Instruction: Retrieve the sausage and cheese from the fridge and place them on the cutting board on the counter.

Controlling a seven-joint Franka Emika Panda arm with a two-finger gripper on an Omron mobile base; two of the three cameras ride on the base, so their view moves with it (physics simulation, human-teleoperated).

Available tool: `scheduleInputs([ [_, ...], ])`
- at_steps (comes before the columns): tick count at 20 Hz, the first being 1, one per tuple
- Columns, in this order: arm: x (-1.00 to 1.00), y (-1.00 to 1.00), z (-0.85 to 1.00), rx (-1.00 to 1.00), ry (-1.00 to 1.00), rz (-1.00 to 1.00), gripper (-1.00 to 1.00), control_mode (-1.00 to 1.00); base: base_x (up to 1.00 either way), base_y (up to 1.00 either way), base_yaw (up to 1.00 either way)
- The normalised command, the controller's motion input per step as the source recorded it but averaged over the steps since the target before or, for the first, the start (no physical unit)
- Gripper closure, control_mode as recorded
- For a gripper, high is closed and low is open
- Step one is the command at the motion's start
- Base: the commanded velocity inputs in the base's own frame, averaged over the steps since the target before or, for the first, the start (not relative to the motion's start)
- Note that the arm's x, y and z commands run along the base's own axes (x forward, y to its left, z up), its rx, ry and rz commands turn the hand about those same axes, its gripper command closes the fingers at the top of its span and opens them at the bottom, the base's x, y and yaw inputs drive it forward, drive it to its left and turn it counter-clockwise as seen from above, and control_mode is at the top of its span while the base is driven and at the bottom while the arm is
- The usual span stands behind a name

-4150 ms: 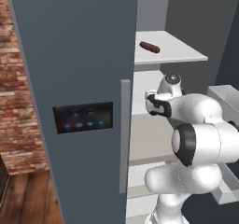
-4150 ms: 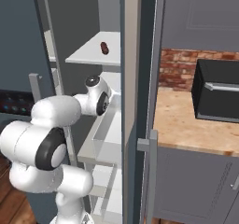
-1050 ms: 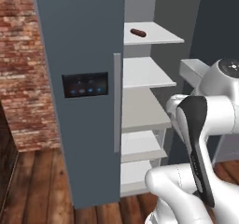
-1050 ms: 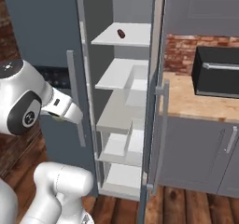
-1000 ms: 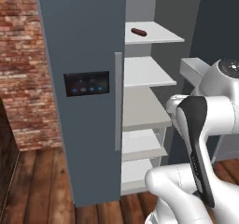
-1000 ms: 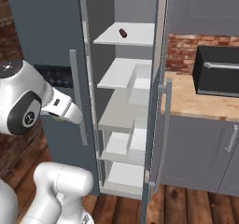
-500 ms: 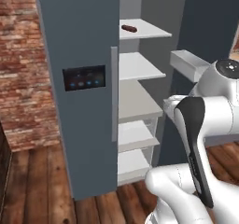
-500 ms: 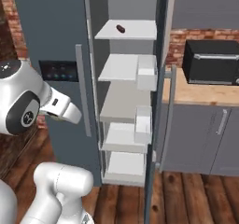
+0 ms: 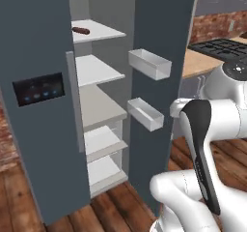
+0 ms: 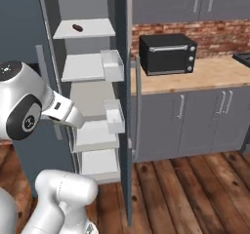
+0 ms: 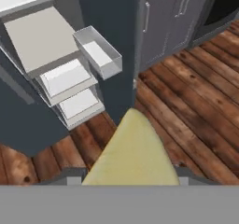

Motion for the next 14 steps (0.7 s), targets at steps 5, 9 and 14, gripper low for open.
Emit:
scheduleInputs([
  [5,0.00,0.00,0.00,0.00,0.00,0.00,1.00,1.00,-0.07,-0.69,-0.46],
  [9,0.00,0.00,0.00,0.00,0.00,0.00,1.00,1.00,0.00,-0.72,-0.39],
  [14,0.00,0.00,0.00,0.00,0.00,0.00,1.00,1.00,0.00,-0.81,-0.39],
])
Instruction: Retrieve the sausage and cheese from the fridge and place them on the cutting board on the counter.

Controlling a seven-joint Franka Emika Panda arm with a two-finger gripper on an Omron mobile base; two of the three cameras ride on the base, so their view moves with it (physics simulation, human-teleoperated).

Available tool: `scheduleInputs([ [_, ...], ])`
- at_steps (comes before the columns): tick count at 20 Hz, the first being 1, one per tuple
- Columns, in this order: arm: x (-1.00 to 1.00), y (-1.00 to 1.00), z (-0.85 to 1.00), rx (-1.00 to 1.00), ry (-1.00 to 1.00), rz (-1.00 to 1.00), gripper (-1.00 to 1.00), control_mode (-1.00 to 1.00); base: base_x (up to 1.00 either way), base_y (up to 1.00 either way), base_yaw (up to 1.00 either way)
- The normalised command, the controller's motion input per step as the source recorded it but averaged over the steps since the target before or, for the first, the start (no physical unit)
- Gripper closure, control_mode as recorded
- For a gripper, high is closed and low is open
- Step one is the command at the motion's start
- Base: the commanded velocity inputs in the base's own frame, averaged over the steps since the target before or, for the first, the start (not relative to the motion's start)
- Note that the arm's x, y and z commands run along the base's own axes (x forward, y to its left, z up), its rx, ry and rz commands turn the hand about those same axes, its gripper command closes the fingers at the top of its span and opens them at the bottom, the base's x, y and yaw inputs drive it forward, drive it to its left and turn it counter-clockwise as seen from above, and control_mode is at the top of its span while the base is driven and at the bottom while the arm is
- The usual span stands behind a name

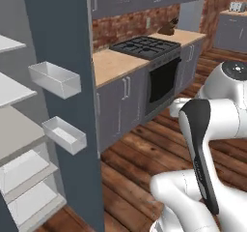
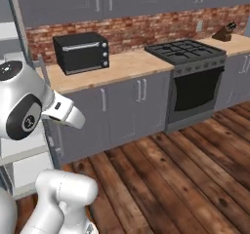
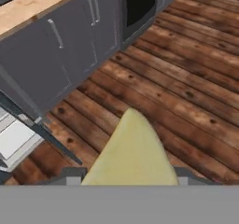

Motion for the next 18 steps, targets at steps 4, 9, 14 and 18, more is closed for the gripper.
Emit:
scheduleInputs([
  [4,0.00,0.00,0.00,0.00,0.00,0.00,1.00,1.00,0.00,-0.83,-0.40],
  [9,0.00,0.00,0.00,0.00,0.00,0.00,1.00,1.00,0.03,-0.73,-0.37],
  [14,0.00,0.00,0.00,0.00,0.00,0.00,1.00,1.00,0.17,-0.45,-0.27],
  [18,0.00,0.00,0.00,0.00,0.00,0.00,1.00,1.00,0.31,-0.02,-0.12],
])
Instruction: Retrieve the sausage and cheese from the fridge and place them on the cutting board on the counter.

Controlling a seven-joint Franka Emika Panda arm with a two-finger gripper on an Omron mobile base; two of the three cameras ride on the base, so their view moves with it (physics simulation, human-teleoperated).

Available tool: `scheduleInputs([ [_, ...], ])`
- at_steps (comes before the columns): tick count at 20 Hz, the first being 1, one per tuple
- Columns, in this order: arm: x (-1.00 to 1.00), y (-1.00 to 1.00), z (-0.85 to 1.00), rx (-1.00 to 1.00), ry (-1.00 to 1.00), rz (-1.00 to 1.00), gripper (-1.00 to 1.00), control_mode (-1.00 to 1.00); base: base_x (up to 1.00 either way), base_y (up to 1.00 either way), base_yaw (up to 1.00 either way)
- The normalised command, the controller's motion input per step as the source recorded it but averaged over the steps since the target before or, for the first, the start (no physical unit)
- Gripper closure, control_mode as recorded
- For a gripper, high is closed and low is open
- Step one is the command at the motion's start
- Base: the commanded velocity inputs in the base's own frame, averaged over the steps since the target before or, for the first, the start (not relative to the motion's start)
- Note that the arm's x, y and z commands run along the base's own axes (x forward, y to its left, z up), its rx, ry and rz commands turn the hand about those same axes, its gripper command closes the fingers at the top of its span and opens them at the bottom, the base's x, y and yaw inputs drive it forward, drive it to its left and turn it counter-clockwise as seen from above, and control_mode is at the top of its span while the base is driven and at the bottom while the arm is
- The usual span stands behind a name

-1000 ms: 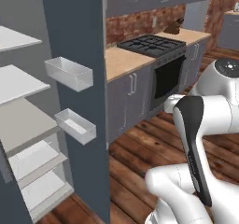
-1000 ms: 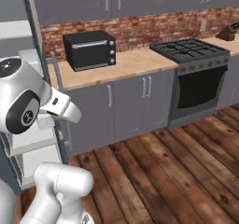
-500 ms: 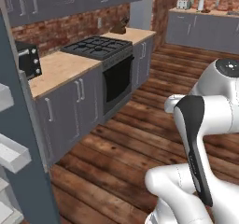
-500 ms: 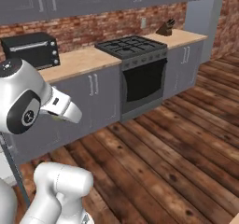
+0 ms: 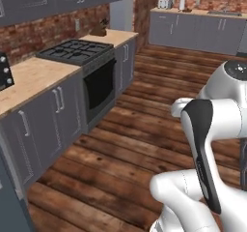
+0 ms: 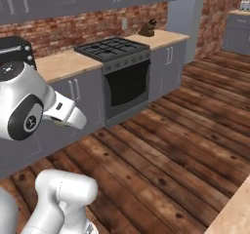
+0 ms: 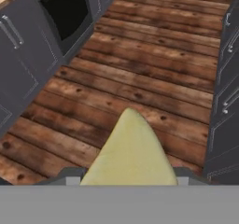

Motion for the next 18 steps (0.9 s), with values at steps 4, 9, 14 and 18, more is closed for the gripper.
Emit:
scheduleInputs([
  [4,0.00,0.00,0.00,0.00,0.00,0.00,1.00,1.00,0.50,0.00,-0.06],
  [9,0.00,0.00,0.00,0.00,0.00,0.00,1.00,1.00,0.69,0.00,-0.09],
  [14,0.00,0.00,0.00,0.00,0.00,0.00,1.00,1.00,0.99,0.00,-0.21],
  [18,0.00,0.00,0.00,0.00,0.00,0.00,1.00,1.00,1.00,0.00,-0.22],
])
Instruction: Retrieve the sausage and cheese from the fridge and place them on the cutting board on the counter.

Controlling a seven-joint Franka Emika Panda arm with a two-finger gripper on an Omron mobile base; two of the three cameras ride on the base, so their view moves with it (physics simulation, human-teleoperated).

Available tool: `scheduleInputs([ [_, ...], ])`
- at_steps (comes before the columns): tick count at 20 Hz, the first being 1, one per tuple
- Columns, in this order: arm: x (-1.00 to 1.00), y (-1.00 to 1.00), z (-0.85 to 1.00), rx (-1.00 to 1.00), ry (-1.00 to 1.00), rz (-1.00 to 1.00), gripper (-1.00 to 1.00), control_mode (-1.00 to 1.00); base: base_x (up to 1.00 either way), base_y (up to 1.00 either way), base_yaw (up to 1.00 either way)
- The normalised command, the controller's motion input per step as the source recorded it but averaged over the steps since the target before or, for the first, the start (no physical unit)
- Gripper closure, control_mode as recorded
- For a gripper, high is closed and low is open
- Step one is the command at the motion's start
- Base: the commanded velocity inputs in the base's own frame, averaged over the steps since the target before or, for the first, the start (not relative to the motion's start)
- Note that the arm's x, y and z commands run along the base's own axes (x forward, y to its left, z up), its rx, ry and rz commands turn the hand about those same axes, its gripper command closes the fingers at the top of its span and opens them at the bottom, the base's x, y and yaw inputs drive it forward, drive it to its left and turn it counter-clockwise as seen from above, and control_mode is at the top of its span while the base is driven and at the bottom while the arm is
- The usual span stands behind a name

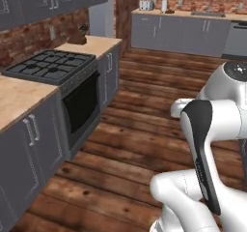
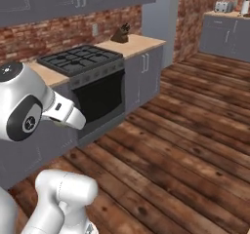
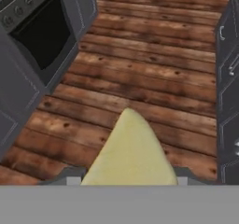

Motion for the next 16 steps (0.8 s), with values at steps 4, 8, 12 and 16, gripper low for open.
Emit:
scheduleInputs([
  [4,0.00,0.00,0.00,0.00,0.00,0.00,1.00,1.00,1.00,0.00,-0.21],
  [8,0.00,0.00,0.00,0.00,0.00,0.00,1.00,1.00,1.00,-0.05,-0.16],
  [12,0.00,0.00,0.00,0.00,0.00,0.00,1.00,1.00,1.00,-0.12,-0.11],
  [16,0.00,0.00,0.00,0.00,0.00,0.00,1.00,1.00,1.00,-0.09,-0.08],
])
